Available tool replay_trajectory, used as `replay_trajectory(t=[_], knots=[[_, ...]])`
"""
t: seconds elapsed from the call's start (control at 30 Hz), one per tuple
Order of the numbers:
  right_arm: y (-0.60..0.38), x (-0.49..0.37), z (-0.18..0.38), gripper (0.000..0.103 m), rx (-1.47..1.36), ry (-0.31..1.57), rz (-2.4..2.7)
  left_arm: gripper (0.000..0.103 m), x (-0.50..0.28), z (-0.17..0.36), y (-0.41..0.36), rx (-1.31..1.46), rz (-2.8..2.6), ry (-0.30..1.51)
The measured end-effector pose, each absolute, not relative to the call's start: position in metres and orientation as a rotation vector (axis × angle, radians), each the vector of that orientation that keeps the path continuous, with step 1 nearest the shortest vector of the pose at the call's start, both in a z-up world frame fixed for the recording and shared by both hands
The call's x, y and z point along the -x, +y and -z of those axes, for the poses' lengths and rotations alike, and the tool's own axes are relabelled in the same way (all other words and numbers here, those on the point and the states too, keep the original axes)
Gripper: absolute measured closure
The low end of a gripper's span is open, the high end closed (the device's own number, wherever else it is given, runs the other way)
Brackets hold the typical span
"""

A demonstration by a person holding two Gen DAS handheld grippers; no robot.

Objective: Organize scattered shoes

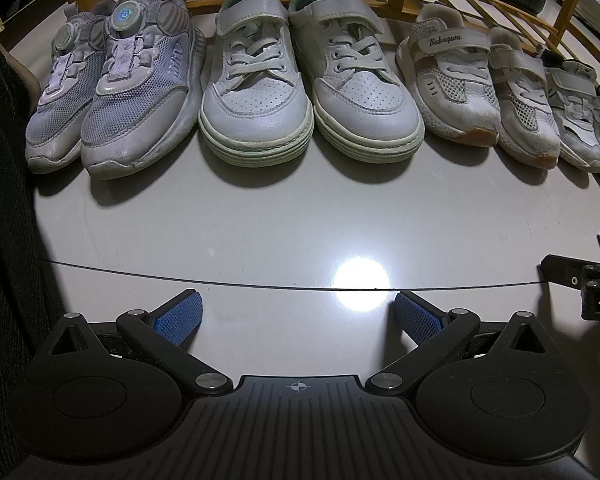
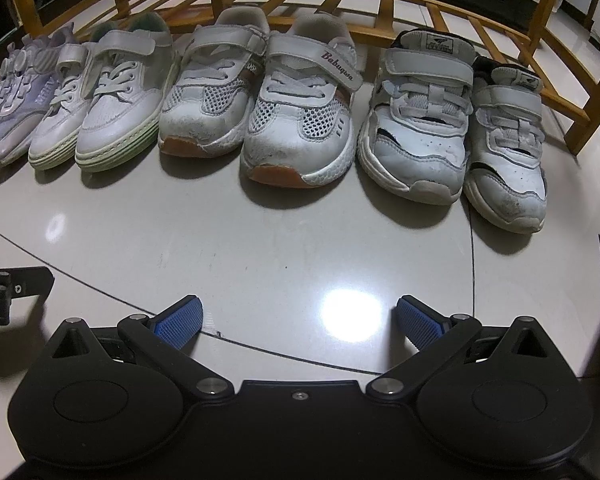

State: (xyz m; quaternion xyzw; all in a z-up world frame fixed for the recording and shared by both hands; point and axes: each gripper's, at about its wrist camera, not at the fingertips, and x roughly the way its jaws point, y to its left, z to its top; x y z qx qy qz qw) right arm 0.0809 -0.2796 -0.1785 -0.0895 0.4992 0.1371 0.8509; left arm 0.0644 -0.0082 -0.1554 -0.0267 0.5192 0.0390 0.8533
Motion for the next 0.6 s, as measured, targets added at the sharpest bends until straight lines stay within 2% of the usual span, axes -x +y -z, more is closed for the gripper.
replay_trajectory(t=[0.23, 0.6], knots=[[-0.289, -0.079, 0.161, 0.001, 0.174, 1.041, -0.3, 0.0, -0.068, 0.155, -0.007, 0.056, -0.081, 1.091], [-0.33, -0.099, 0.098, 0.01, 0.141, 0.986, -0.262, 0.0, -0.075, 0.155, -0.005, 0.056, -0.082, 1.088]])
